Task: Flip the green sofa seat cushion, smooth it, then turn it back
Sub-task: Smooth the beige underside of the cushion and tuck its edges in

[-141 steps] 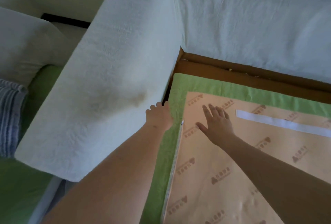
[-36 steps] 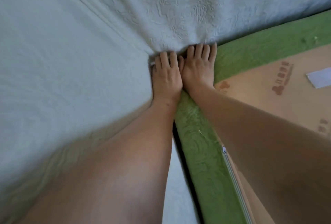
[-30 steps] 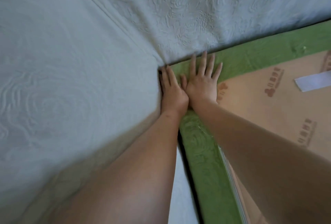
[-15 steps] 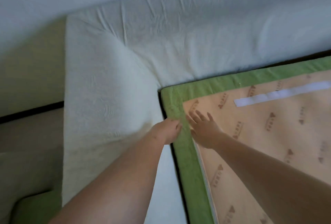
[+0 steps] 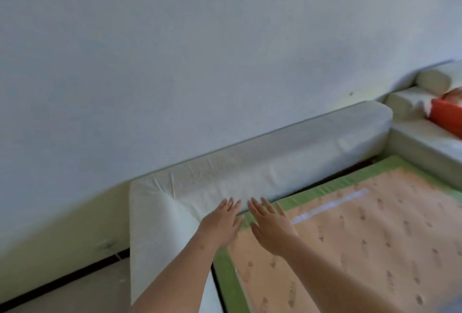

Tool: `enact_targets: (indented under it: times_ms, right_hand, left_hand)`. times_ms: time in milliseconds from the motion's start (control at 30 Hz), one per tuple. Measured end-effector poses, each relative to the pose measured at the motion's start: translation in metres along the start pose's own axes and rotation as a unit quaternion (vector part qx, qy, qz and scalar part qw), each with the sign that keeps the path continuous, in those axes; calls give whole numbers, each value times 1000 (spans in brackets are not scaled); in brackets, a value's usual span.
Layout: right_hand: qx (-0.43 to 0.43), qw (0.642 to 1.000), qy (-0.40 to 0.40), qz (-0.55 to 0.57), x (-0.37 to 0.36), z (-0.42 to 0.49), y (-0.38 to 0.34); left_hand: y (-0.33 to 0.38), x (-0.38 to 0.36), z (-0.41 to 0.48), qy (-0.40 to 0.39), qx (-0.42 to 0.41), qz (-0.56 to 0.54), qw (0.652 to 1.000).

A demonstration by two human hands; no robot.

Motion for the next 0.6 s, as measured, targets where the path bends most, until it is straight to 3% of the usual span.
enact_targets:
  times_ms: [367,600]
  right_hand:
    - [-41,997,64,-25,104,-111,90]
    - [-63,995,69,-31,146,-201,245]
  left_hand:
    - [163,57,-17,8,-54,108,993]
    - [327,61,29,22,-60,115,991]
Point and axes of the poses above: each hand's wrist, its own z-axis towards the middle knuckle, its own x-axis out of the back of the hand, y = z × x, the point moved 4 cm from there along z, towards the middle knuckle, and after that the axes turned 7 degrees about z, right-handed, at the moved point
